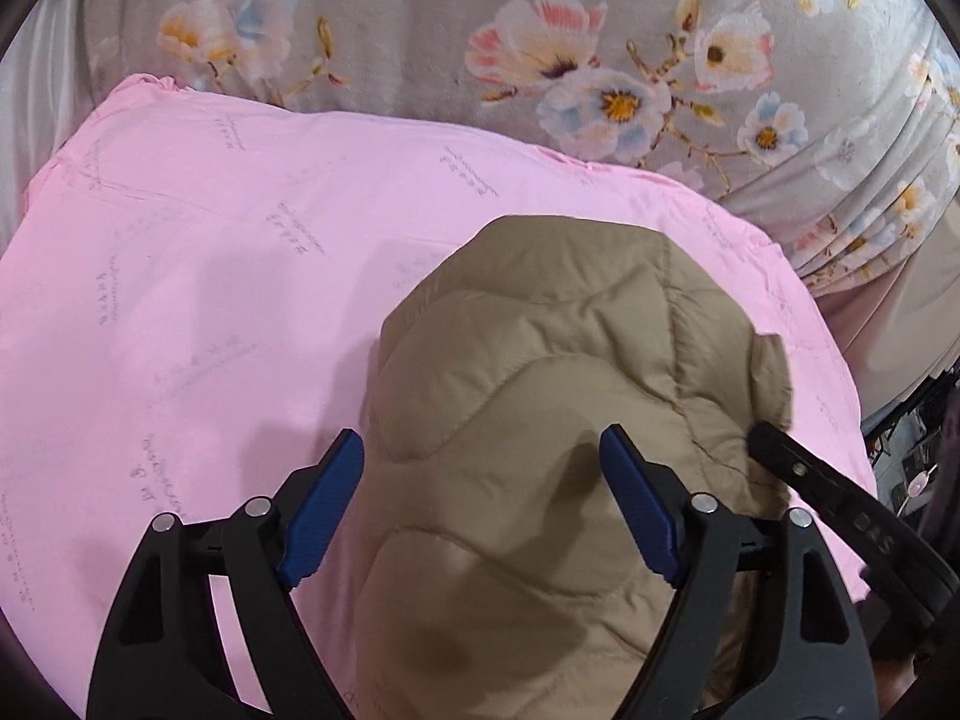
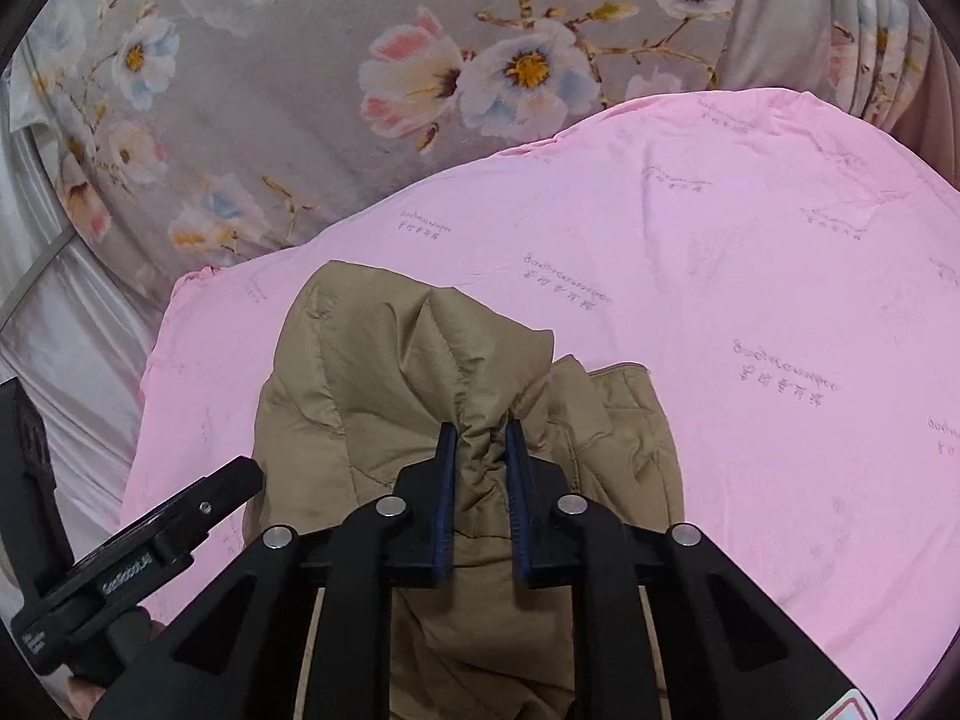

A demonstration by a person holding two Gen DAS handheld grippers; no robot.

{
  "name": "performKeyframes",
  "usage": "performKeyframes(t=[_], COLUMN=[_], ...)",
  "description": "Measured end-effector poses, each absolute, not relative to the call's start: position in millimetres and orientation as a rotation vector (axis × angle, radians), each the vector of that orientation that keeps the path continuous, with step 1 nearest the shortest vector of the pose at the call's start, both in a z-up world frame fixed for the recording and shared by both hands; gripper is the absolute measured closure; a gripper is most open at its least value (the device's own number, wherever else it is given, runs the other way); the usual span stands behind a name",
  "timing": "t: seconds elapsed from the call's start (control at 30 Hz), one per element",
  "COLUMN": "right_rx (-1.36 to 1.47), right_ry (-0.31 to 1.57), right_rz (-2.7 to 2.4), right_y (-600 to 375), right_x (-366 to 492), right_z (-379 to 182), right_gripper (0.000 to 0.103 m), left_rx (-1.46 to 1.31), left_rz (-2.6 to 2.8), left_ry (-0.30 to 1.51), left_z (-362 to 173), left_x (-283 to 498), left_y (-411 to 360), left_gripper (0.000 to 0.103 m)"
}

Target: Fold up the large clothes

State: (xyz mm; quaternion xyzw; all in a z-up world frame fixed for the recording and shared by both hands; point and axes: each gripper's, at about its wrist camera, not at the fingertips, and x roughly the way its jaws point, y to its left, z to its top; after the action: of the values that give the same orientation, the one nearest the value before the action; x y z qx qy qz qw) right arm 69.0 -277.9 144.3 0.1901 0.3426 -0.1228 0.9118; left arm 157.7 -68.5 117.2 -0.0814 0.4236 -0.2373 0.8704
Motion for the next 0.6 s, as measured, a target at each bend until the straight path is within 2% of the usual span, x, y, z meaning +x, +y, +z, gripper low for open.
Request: performKeyframes(t=[0.23,0.6], right_rx=[0.424,0.331], right_ry=[0.737,0.719], right_rz=[-0.320,-0.364], right_y=[-313.8,-311.1], right_x=[42.4,52.3], right_z=[102.1,61.4], right_gripper=[0.093,0.085], left_rx=[-0.105,0.012], left_rz=[-0.525,-0.434], left_ry=[0.882,0.778], left_z=[92.2,64.1], left_x=[152.2,145.4], left_y=[-111.9,-136.4], left_gripper=[0.023,0.013])
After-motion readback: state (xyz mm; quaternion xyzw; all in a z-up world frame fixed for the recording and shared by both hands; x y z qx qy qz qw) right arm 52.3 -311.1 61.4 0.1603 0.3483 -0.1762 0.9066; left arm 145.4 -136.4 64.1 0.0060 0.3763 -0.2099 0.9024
